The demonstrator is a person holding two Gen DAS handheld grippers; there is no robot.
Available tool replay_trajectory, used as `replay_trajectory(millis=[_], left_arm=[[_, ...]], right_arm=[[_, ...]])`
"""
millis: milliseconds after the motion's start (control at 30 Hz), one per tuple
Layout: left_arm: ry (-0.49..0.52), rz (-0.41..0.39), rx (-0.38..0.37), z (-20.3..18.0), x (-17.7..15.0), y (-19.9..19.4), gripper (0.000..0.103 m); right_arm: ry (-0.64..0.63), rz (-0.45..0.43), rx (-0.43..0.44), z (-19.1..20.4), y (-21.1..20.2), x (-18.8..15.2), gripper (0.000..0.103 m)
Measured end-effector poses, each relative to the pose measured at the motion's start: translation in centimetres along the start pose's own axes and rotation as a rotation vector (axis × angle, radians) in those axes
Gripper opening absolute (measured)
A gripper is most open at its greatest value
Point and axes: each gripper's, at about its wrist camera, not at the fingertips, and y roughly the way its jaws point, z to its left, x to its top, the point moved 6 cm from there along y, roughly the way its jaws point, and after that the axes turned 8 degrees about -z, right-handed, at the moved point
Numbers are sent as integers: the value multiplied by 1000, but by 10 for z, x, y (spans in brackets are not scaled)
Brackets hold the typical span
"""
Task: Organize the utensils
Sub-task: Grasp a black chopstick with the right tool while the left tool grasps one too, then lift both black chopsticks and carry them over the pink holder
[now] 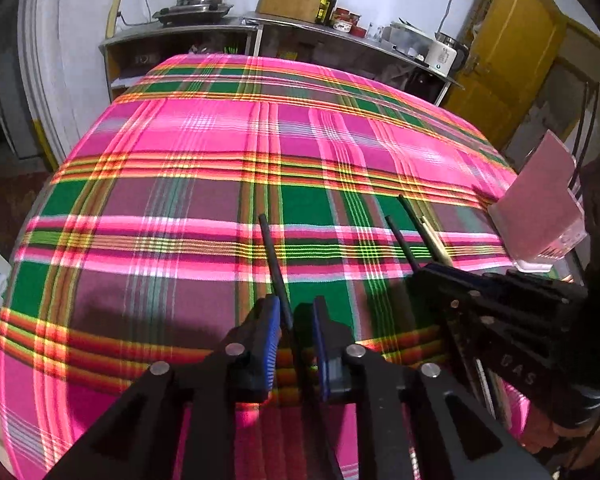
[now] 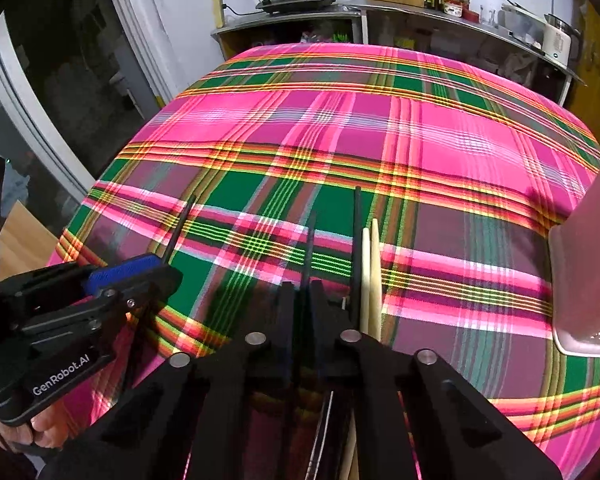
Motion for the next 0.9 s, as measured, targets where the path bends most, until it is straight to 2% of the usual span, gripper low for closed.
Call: replay_trajectory(millis=[33,167,333,900], left_arm=[[9,-2,12,1,0,0,8],[3,1,12,3,1,0,7],[-11,-7,-17,1,4,-13,5],[43,-181,-148,-37,49,-118,5]], right_arm=[[4,0,3,0,0,0,6],[25,0,28,-1,-4,0,5],[39,-46,40,-2,-26,8,5],[55,-234,65,-5,-128,37,5]])
